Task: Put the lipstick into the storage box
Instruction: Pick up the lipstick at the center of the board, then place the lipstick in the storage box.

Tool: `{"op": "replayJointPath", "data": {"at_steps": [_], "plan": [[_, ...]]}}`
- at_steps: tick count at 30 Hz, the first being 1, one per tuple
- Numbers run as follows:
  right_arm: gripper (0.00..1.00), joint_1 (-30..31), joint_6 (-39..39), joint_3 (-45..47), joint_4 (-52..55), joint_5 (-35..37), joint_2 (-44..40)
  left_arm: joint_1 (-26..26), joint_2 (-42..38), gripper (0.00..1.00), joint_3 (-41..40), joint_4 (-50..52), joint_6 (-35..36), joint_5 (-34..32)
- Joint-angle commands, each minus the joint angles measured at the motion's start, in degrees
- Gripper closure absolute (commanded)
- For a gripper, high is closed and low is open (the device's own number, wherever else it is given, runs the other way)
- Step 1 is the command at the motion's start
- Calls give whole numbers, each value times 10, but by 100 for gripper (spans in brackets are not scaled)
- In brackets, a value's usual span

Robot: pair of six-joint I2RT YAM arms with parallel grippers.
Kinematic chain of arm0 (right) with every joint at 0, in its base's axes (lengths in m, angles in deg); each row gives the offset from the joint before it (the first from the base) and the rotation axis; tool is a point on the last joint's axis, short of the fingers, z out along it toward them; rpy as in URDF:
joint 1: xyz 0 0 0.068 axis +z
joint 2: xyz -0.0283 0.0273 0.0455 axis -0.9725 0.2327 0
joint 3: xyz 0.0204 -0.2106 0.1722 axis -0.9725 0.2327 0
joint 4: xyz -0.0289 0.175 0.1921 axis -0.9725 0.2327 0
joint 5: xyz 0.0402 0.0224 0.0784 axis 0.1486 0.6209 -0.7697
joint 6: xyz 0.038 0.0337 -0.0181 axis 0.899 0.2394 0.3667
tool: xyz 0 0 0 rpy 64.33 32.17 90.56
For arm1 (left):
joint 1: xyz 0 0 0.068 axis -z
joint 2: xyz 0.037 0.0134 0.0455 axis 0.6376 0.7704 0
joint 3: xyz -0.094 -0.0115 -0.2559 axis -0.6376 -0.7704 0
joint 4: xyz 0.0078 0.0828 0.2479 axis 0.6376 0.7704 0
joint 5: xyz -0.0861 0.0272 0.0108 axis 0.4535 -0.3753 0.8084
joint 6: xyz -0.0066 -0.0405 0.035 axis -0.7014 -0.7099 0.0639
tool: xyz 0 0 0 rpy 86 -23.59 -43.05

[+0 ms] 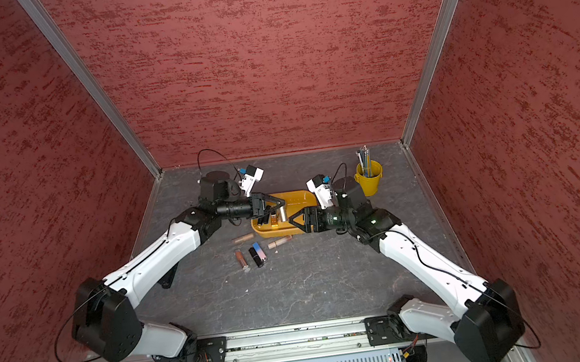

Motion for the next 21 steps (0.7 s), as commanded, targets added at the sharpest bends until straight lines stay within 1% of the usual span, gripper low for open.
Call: {"op": "replayJointPath", "data": {"at_steps": [1, 5, 11, 18, 21], "plan": [[29, -4, -47, -27, 87, 101, -11, -2, 49, 86, 60, 141, 78, -51], [28, -4, -68, -30, 126, 149, -21, 3, 115, 87, 147, 222, 109, -111], [28, -4, -84, -20, 148, 189, -29, 33, 213, 87, 283, 328, 154, -213], [27, -5, -88, -10, 151, 200, -32, 78, 363, 86, 474, 464, 207, -336], [27, -4, -94, -10, 157, 205, -34, 84, 418, 86, 538, 502, 216, -367]]}}
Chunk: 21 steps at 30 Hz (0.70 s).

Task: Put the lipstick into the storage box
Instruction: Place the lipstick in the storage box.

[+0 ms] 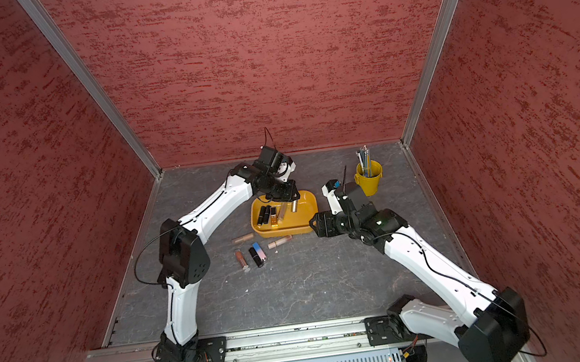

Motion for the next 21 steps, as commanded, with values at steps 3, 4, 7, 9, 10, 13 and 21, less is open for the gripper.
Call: {"op": "replayJointPath", "data": {"at_steps": [3, 4, 7, 9, 10, 13, 21], "plan": [[27, -3, -18, 3, 17, 27, -17, 6, 78, 86, 85, 99, 35, -79], [27, -3, -19, 4, 18, 28, -18, 6, 88, 86, 93, 101, 34, -83], [26, -3, -19, 8, 20, 29, -21, 6, 106, 86, 108, 103, 31, -93], [26, -3, -19, 9, 20, 29, -21, 6, 115, 86, 111, 103, 30, -103], [26, -3, -19, 9, 20, 27, -21, 6, 119, 85, 111, 103, 30, -109], [26, -3, -17, 9, 16, 24, -18, 5, 129, 85, 112, 103, 31, -121], [26, -3, -15, 5, 12, 17, -8, -2, 146, 84, 112, 88, 33, -128]]}}
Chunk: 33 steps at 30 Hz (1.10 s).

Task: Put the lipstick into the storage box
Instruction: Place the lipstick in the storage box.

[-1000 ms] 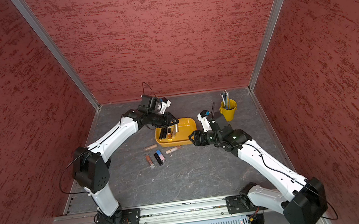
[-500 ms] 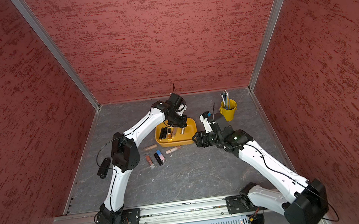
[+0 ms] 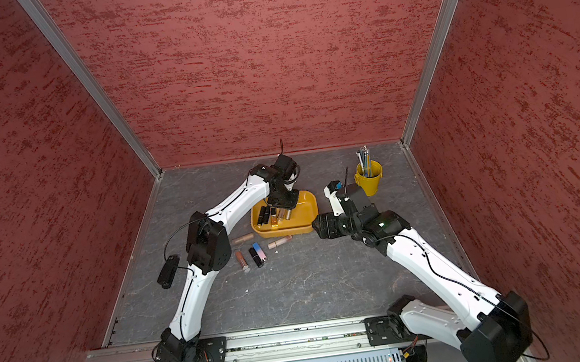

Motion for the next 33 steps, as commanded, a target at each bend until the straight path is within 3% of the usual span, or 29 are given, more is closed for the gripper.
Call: {"op": "replayJointPath", "data": {"at_steps": [1, 14, 25, 33], "plan": [[26, -3, -4, 2, 0, 0, 3, -5, 23, 84, 14, -6, 10, -8], [26, -3, 0, 6, -6, -6, 7, -9, 48, 79, 26, 3, 14, -39], [25, -3, 4, 8, -13, -13, 12, -11, 54, 66, 25, 8, 15, -54], [25, -3, 6, 11, -15, -15, 12, -13, 52, 65, 25, 8, 15, -52]]}}
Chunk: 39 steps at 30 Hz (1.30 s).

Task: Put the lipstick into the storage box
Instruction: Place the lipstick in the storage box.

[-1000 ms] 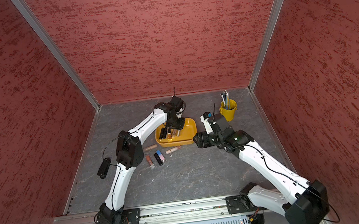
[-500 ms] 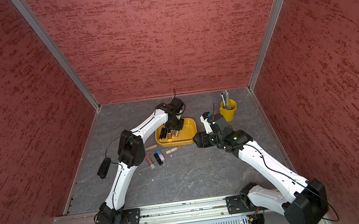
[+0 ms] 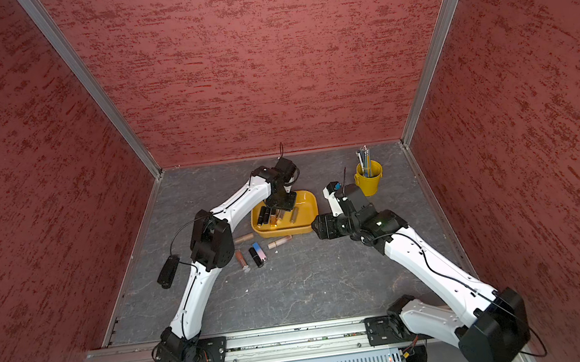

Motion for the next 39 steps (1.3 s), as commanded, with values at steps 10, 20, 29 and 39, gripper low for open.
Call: {"op": "replayJointPath", "data": {"at_steps": [10, 20, 29, 39], "plan": [[25, -3, 11, 10, -24, -20, 10, -5, -77, 61, -59, -67, -16, 56], [25, -3, 25, 12, -35, -44, 18, -60, -296, 51, -336, -271, -112, 220], [25, -1, 42, 17, -54, -79, 30, -71, -462, 40, -514, -247, -82, 162], [25, 10, 37, 19, -78, -111, 42, -108, -558, 17, -602, -173, 44, 140]]}}
